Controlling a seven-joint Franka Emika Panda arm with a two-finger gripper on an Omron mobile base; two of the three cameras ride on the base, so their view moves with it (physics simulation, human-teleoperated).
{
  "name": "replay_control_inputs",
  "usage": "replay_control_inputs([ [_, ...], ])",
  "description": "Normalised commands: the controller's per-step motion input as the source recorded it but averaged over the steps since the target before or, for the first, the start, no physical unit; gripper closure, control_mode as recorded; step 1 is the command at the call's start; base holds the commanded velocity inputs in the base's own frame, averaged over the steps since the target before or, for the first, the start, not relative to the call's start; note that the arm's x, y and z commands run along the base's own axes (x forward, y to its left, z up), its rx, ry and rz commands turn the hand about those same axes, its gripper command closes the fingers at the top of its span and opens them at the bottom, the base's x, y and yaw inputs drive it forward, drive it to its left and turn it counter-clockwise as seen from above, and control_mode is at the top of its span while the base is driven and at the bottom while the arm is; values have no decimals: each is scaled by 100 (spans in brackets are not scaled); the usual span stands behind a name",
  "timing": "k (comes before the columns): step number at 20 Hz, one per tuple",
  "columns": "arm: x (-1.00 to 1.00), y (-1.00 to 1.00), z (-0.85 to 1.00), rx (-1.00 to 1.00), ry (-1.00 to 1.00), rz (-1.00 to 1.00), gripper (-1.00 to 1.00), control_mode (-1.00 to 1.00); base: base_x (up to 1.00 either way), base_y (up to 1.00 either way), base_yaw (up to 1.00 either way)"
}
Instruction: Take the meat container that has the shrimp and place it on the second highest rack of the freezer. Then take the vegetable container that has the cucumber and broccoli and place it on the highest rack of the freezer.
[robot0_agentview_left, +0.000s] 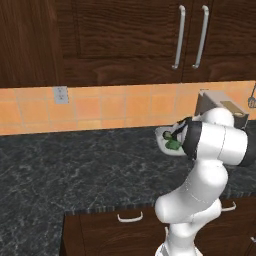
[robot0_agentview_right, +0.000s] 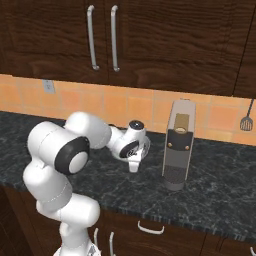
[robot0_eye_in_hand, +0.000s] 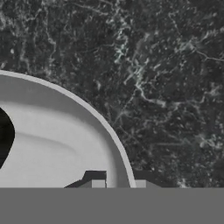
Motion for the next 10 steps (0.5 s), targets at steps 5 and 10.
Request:
replay_control_inputs([
  [5, -35, 18, 27, 0, -5, 0, 100, -100, 0, 0, 0],
  [10, -74, 2, 98, 0, 3, 0, 100, -100, 0, 0, 0],
])
